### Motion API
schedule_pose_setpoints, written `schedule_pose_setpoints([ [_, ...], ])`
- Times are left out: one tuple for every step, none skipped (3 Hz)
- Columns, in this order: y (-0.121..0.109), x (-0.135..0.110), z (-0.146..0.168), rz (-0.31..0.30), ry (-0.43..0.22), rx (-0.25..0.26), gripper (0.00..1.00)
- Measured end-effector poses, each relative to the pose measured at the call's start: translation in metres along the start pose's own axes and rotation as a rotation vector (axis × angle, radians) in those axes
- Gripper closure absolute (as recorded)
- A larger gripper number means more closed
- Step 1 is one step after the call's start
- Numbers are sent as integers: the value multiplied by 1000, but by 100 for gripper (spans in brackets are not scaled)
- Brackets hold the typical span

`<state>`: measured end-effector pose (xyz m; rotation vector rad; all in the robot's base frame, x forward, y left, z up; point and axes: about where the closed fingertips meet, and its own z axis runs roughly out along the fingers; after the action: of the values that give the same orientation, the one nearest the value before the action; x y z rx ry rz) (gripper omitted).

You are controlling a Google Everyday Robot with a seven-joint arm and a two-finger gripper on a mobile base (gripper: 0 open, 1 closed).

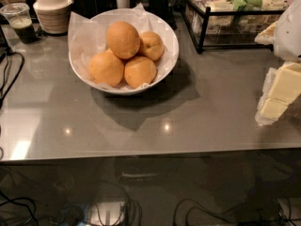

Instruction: Pick orange from white bowl

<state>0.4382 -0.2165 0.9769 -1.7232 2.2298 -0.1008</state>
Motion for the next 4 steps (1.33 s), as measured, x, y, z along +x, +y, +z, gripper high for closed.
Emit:
schedule_pose_setpoints([
  [0,0,0,0,0,0,0],
  [-6,-14,5,-42,-38,-7,0],
  [-18,-51,20,-143,-139,-69,0],
  [-26,-97,32,-265,-262,-137,0],
])
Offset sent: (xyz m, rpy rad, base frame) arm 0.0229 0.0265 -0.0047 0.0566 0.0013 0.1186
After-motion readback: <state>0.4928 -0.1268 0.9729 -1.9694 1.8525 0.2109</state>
